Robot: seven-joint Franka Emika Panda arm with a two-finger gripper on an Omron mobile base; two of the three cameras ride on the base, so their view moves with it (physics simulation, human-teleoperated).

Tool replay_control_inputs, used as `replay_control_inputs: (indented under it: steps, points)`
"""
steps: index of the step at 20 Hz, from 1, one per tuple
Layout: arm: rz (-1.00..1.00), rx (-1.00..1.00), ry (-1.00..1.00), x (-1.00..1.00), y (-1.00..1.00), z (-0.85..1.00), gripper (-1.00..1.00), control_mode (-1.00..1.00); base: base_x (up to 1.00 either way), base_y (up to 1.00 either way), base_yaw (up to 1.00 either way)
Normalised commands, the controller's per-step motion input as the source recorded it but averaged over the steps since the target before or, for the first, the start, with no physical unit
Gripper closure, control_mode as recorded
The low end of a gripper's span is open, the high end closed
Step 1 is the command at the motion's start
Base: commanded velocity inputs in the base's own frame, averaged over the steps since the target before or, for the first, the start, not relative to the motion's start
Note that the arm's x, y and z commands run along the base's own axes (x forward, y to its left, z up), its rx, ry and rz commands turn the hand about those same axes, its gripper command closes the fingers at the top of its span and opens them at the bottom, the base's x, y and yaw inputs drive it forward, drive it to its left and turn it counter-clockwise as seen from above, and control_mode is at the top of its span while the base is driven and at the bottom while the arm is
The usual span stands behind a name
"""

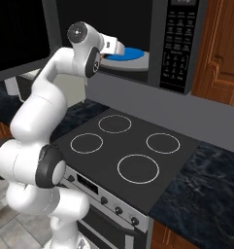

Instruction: Transport the steak from the fridge to the microwave and turn on the microwave.

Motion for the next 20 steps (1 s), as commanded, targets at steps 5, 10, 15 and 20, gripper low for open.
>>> replay_control_inputs:
  steps: [5, 10, 15, 20]
  points:
    - [0.0, 0.0, 0.0, 0.19, -0.06, -0.12, 1.0, -1.0, 0.0, 0.0, 0.0]
    - [0.0, 0.0, 0.0, 0.21, -0.04, -0.13, 1.0, -1.0, 0.0, 0.0, 0.0]
    - [0.0, 0.0, 0.0, 0.28, 0.0, -0.01, 1.0, -1.0, 0.0, 0.0, 0.0]
    - [0.0, 0.0, 0.0, 0.31, 0.0, 0.0, 1.0, -1.0, 0.0, 0.0, 0.0]
